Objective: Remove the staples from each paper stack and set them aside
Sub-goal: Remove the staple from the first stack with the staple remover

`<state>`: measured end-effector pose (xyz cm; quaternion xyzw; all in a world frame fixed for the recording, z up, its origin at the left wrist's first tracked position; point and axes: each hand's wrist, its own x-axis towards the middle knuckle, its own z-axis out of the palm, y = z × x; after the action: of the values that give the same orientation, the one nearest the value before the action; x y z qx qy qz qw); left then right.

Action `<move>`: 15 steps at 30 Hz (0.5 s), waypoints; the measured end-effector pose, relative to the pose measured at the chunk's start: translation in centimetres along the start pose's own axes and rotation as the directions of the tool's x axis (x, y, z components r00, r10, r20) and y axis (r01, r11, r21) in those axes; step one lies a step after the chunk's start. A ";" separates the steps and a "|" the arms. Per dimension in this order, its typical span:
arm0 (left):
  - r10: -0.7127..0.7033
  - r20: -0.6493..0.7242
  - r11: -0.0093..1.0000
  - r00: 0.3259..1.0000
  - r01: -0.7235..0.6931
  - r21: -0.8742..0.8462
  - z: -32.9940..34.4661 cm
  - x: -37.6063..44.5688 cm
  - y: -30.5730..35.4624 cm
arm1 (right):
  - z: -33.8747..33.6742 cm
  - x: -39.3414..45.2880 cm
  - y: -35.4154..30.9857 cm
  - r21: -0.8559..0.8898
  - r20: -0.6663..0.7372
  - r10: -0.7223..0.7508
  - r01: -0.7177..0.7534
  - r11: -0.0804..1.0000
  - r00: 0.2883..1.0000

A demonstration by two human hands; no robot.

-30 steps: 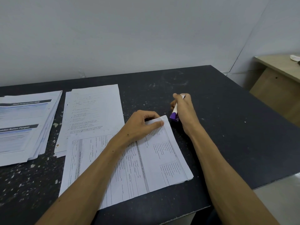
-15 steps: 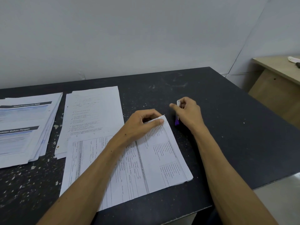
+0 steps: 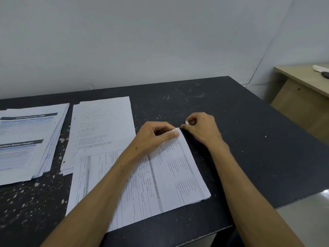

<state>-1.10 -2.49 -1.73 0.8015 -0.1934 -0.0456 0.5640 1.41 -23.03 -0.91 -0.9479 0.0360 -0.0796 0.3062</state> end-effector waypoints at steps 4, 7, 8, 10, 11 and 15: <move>-0.007 -0.028 0.999 1.000 0.006 -0.043 -0.1 0.0 0.0 | -0.4 0.0 0.2 -0.004 0.030 -0.022 0.022 1.000 0.999; -0.017 -0.039 0.999 0.999 0.015 -0.053 -0.1 0.0 0.0 | -0.6 0.0 0.6 -0.010 0.071 -0.024 0.024 1.000 0.997; -0.020 -0.042 0.999 0.999 0.018 -0.051 -0.1 0.0 -0.1 | -0.6 -0.1 0.7 -0.005 0.070 -0.039 0.039 0.999 0.997; -0.029 -0.047 0.998 0.998 0.027 -0.054 -0.1 0.0 -0.1 | -0.6 -0.4 0.8 0.034 -0.008 -0.112 0.112 0.993 0.994; -0.030 -0.044 0.998 0.999 0.028 -0.055 -0.1 0.0 -0.1 | -0.6 -0.7 0.8 0.059 -0.073 -0.158 0.163 0.985 0.985; -0.047 -0.045 0.998 0.998 0.044 -0.053 0.0 -0.1 -0.2 | -1.5 -1.4 0.0 0.190 -0.091 -0.249 0.262 0.946 0.964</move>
<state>-1.18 -2.42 -1.93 0.7915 -0.1609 -0.0451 0.5879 -0.26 -23.77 0.10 -0.9058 -0.0851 -0.1530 0.3859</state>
